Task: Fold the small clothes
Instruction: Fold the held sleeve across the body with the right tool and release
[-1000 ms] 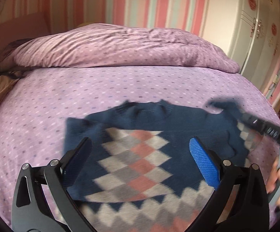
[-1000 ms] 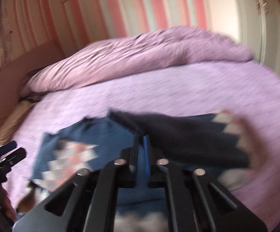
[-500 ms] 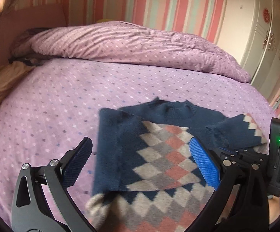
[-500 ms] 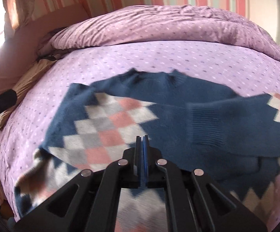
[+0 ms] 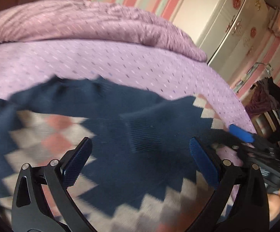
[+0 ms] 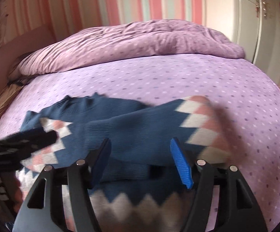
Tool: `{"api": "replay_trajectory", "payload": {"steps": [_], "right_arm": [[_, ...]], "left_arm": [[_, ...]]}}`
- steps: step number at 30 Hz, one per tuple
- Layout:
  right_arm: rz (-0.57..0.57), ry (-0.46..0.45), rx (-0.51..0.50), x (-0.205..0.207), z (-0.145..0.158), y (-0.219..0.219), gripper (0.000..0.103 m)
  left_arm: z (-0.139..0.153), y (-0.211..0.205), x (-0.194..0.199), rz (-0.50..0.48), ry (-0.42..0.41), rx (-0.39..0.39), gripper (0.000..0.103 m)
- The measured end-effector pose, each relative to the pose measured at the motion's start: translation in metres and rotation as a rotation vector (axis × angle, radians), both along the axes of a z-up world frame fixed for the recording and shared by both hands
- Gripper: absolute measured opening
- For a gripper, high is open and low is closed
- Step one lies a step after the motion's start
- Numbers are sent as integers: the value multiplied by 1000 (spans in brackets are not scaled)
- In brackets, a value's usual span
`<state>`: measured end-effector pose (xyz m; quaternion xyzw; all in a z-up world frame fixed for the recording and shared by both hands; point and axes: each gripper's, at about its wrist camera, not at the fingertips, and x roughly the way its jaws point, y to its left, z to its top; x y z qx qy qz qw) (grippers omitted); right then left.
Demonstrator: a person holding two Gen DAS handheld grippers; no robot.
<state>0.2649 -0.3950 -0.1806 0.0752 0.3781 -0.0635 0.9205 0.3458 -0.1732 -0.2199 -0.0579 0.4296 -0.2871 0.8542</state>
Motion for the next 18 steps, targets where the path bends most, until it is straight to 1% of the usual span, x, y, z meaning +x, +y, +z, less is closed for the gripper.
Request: {"api": "replay_trajectory", "payload": {"steps": [2,4,7,9,11,13,14,15,16,18], "right_arm": [[-21,6,-5,-3,-4,-14,65],[-37,5,-2,-6,-9,-23,65],[-56,9,12,-6,-17,-37,65],[-68,12,21,-6,-23,-45,65],[-82,11,28,-7,-26,-54,65],[-91,10,29,-8,-29,-59,65],[-97,8,25,-9,-30,-62,65],[-101,8,20,-10,-31,-64,65],[-105,9,18,-11,-32,-66,65],[-115,7,35,-13,-36,-70,65]], "left_arm": [[-17,-24,5,3,13,49,100],[-30,-38,7,1,21,72,100],[-47,-48,13,-11,79,26,99],[-57,-54,16,-17,119,3,94],[-59,-58,14,-15,102,13,93],[-60,-60,12,-19,91,18,88],[-59,-58,13,-13,84,17,76],[-59,-57,14,-11,83,11,50],[-60,-54,16,-14,91,-3,40],[-61,-54,19,-14,101,-13,30]]}}
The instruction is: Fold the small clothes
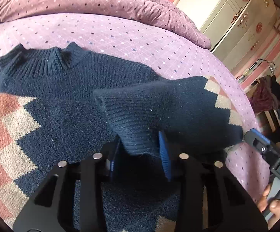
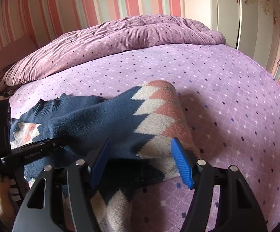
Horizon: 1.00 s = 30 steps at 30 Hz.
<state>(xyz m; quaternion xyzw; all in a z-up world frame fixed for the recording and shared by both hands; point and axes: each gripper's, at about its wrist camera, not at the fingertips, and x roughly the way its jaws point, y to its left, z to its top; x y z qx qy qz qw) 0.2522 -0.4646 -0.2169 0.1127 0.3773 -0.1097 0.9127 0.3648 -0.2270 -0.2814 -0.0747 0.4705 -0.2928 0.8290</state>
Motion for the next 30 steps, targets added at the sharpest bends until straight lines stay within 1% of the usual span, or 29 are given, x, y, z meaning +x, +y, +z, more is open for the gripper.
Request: {"api": "replay_trajectory", "payload": {"steps": [1,3,4,6,9,11,12,15,18,19,21,23,27,30], "right_arm": [[-4,1,12,-1,-3,-1,65],[-6,2,15,-1,-5,-1,65],[-3,3,14,-1,-6,0,65],[0,3,11,-2,-6,1,65],[-5,-1,10,-4,-4,-1,65],[-14,-3,6,-6,-1,-2,65],[-18,-6,8,-8,0,-3,65],[-30,-15,16,-12,7,-4,65],[-31,-26,18,-15,15,2,65],[-26,-29,17,-16,17,5,65],[-11,-30,13,-17,20,15,66],[7,-25,10,-16,21,26,66],[49,-21,-4,-13,26,53,66],[85,-20,-32,-11,31,72,66]], "left_arm": [[1,-1,-1,-2,-8,7,29],[5,-6,-3,-10,-38,31,22],[9,-8,-6,-12,-64,48,21],[23,-14,-13,-17,-142,93,16],[42,-15,-15,-16,-205,110,14],[60,-11,-15,3,-254,111,14],[72,-6,-16,14,-287,117,14],[99,14,-20,39,-353,131,14],[121,46,-24,75,-403,159,14],[127,63,-27,95,-415,171,14],[133,94,-30,127,-425,204,14],[131,122,-31,152,-416,240,14],[120,168,-34,193,-374,290,14],[105,192,-38,204,-346,328,14]]}}
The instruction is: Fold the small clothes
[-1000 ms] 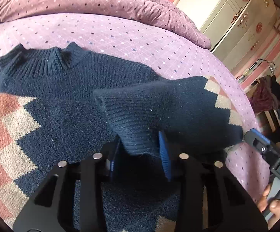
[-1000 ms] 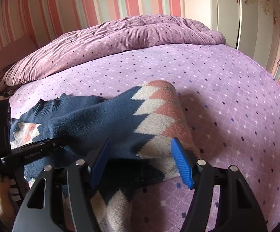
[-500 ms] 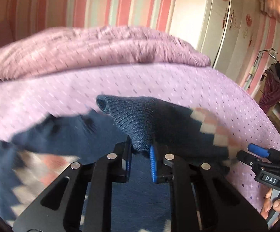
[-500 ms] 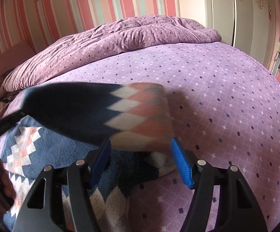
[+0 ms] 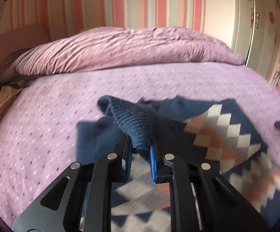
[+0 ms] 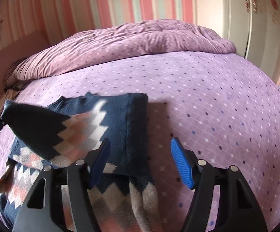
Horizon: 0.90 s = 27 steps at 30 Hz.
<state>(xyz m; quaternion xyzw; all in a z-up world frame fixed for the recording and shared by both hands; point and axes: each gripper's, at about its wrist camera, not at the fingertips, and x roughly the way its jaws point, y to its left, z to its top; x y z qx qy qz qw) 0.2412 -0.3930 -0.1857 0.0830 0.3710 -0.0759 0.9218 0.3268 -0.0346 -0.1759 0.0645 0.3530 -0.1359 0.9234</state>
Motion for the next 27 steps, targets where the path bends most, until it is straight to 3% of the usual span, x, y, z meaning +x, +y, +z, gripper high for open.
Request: {"api": "replay_trajectory", "payload": {"steps": [9,10,11,12,15,21,22,24,27], "right_arm": [[38,6,-15,2,4,21,66],[38,6,-15,2,4,21,66],[36,5,-10,2,3,20,66],[37,8,-9,2,3,21,66],[31,10,7,3,2,18,66],[31,10,19,7,-3,17,69],[31,13,19,9,-4,19,69],[39,19,24,13,-6,23,69],[62,28,19,20,-8,34,69]], "left_arm": [[-46,20,3,38,93,10,17],[-50,23,3,40,104,13,21],[-54,26,3,47,116,20,32],[-58,30,4,57,124,29,49],[-68,50,6,91,159,49,77],[-49,92,-2,147,146,-20,86],[-42,88,0,128,132,-37,88],[-35,72,5,99,105,-27,100],[-37,38,22,29,117,-68,100]]}}
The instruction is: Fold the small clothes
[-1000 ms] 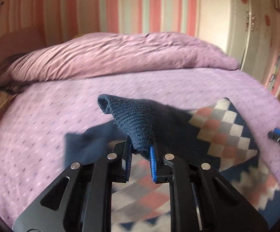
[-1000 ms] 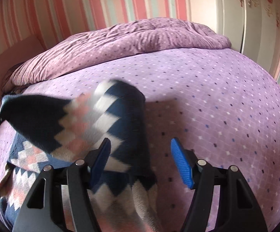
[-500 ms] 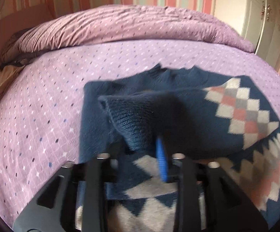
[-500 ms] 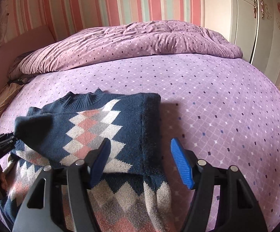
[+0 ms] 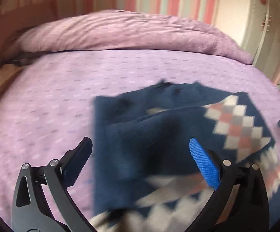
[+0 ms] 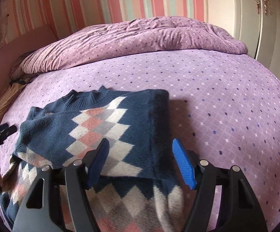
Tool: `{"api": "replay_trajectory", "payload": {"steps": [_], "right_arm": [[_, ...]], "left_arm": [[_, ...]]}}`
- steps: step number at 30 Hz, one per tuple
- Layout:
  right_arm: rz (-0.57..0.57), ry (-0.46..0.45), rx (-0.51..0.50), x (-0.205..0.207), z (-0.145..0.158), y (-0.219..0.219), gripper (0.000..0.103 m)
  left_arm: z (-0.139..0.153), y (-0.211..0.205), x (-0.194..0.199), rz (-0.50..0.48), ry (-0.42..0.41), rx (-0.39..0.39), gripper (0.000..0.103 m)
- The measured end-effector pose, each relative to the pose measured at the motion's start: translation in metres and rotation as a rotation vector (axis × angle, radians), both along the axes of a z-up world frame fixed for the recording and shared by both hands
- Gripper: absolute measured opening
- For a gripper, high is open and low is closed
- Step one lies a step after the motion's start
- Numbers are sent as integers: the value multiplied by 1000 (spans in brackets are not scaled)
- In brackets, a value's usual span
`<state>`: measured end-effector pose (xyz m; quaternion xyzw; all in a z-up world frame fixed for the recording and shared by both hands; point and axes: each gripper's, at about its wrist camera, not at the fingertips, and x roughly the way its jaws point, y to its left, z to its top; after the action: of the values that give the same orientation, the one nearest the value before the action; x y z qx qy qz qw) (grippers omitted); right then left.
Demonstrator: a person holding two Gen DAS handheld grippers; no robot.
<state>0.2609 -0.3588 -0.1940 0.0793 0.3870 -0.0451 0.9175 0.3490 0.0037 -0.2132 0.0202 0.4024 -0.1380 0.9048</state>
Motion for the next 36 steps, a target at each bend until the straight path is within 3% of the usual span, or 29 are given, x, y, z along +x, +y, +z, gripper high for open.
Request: {"api": "replay_trajectory", "payload": {"steps": [4,9,12,20,26,30,36], "right_arm": [[37,30,-42,6,-4,17,69],[58,47,-74,7,-7,28,69],[60,57,-89,9,-9,29,69],[85,80,-73,32,-22,31,72],[167,152,-85,59,-44,55,70],[146,235,-69,66,-68,47,65],[125,251,-15,65,-78,37,65]], "left_arm": [[-26,-32,24,-28,99,-27,100],[-61,-29,35,-21,213,-60,99],[-64,-28,32,-41,204,-37,97],[-59,-26,1,-50,159,116,97],[-61,-25,7,-26,179,106,100],[-62,-27,8,-21,179,113,100],[-65,-29,7,-17,172,119,100]]}}
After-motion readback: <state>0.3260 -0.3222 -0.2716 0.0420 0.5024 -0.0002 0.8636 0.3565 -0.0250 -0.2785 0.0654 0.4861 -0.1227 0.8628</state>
